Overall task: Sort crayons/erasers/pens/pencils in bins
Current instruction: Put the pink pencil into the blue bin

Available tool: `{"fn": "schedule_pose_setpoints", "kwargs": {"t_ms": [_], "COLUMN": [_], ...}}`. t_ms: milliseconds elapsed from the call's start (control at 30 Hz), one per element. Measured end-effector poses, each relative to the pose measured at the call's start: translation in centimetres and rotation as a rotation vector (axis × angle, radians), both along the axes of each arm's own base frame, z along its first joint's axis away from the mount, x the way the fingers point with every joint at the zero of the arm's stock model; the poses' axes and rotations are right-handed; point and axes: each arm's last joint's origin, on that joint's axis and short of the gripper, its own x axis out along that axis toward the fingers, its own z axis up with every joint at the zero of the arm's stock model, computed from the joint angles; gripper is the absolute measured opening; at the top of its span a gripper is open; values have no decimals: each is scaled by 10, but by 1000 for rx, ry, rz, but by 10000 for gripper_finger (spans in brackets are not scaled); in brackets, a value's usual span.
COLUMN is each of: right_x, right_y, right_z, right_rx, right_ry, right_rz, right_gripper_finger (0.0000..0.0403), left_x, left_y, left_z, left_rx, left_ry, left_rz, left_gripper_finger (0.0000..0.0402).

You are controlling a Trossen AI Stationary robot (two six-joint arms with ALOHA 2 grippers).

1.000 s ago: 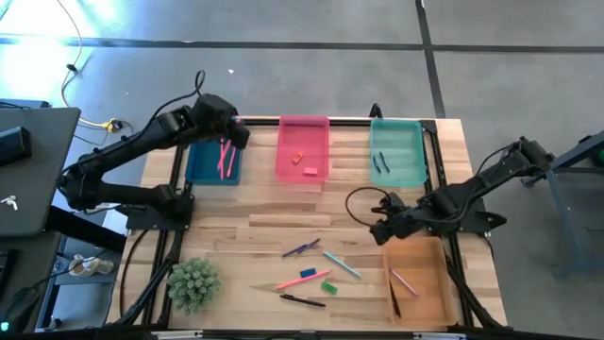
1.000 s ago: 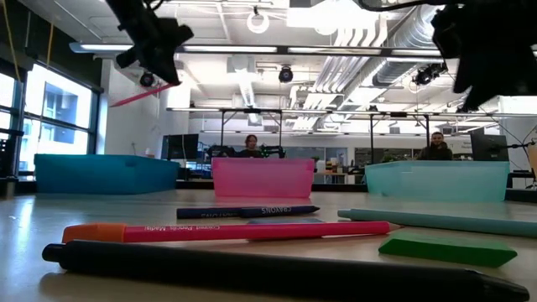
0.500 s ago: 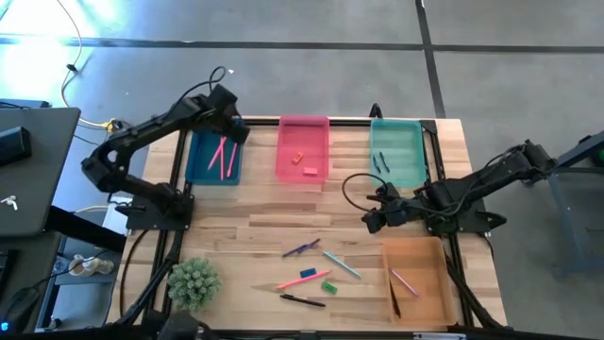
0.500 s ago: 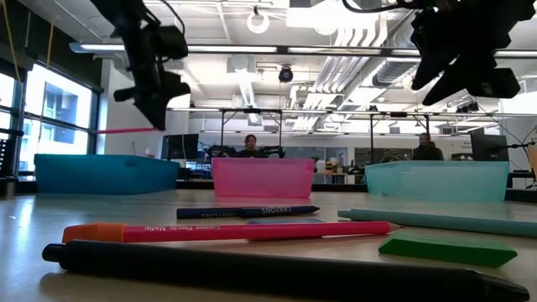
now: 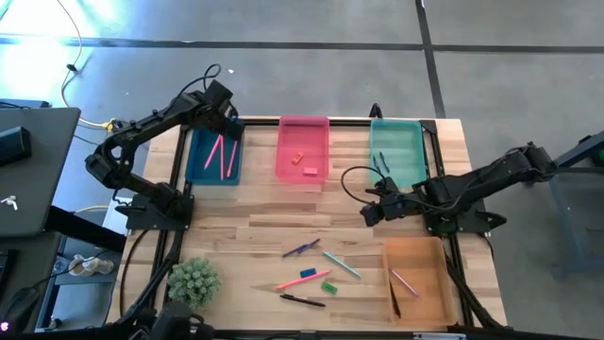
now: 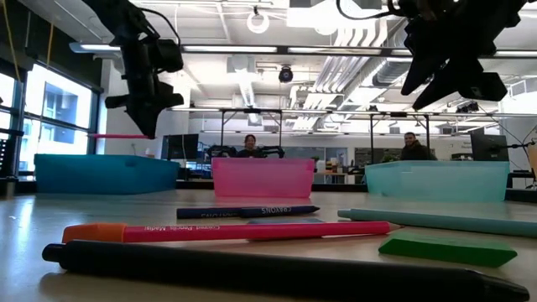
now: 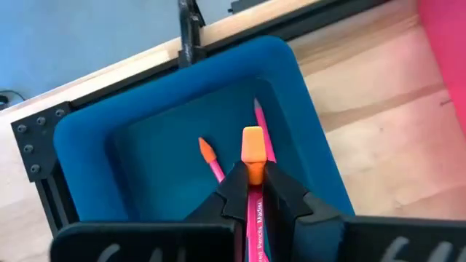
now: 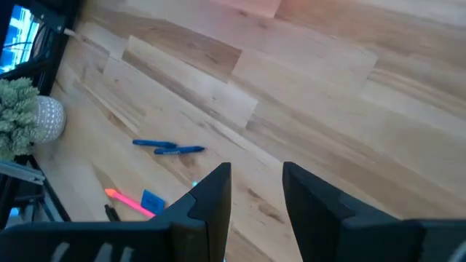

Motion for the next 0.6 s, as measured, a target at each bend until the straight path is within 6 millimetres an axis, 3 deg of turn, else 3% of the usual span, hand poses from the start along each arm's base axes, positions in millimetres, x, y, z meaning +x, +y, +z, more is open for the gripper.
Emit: {"fn": "schedule_pose_setpoints", "kwargs": {"t_ms": [267,600], "right_x": [2,4], "right_y": [-9,-12], "right_z": [0,1], "right_rx": [-26,-23], "right_ry": [3,-8], "right_rz": [-13,-27], "right_gripper_finger": [118,118], "left_x": [7,22], "left_y": [2,14], "left_z": [-2,-40], "left_rx": [23,-97], "left_ry": [-10,77], "left_rz": [-10,-25], "left_gripper_finger": [7,7]}}
